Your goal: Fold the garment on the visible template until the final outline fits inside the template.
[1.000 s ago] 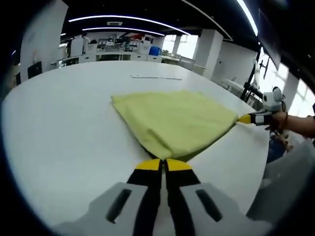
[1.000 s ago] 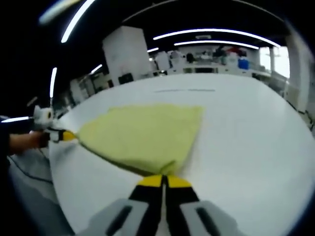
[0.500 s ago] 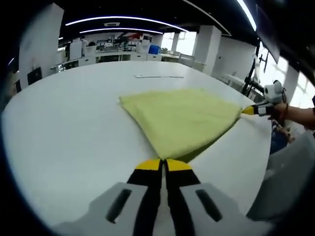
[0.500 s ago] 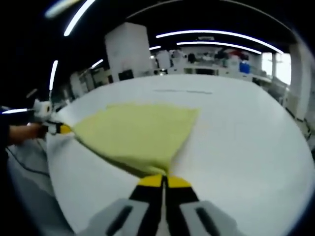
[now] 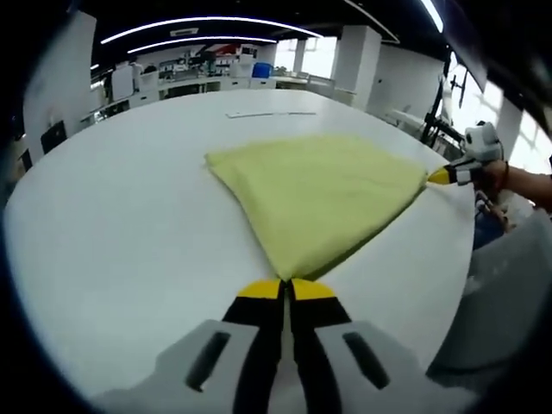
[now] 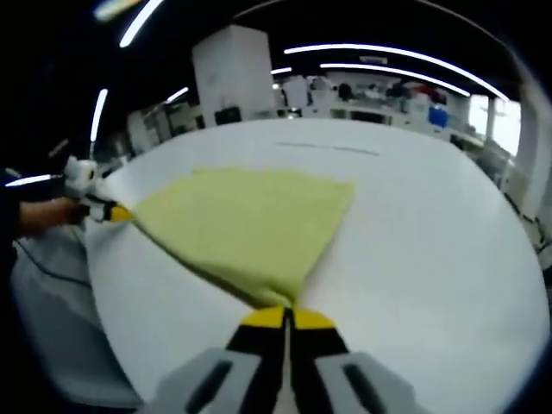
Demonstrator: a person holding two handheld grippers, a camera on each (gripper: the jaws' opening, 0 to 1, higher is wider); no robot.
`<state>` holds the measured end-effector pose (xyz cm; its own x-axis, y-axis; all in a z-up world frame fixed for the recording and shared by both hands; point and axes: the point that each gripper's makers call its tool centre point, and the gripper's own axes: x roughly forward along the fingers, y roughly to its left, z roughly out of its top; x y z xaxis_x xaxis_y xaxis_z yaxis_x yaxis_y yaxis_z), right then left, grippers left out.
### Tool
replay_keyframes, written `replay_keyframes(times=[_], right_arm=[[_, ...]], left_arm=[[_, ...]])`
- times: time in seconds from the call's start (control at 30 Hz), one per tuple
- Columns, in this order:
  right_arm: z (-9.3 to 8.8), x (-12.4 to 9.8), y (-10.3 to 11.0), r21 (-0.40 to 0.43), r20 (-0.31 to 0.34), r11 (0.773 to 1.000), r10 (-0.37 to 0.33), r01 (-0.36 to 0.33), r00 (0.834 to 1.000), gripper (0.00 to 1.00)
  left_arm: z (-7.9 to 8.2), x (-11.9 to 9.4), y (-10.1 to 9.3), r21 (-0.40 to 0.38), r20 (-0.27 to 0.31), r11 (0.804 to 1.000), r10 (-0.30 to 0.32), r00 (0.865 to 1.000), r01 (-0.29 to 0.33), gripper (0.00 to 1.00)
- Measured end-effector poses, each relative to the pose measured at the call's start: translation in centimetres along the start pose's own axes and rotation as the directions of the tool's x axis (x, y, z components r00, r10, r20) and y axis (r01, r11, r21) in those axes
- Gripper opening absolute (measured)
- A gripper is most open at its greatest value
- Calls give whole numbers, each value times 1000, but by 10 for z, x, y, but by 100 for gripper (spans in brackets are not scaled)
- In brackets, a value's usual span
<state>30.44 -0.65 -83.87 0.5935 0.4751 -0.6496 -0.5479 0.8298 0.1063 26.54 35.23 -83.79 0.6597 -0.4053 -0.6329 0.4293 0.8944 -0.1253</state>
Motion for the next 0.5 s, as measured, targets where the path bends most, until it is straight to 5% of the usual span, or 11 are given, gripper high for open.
replay_keyframes(times=[0.37,0.5], right_arm=[[-4,-3,-2,14,-14,1000,-24,25,1000,0],[1,-6,1,48,4,999,-12,12,1000,6]], left_arm=[[-5,0,-1,-6,-18,1000,-3,1000,2,0],[-7,-1,-3,-2,-25,1000,-6,1000,6,10]])
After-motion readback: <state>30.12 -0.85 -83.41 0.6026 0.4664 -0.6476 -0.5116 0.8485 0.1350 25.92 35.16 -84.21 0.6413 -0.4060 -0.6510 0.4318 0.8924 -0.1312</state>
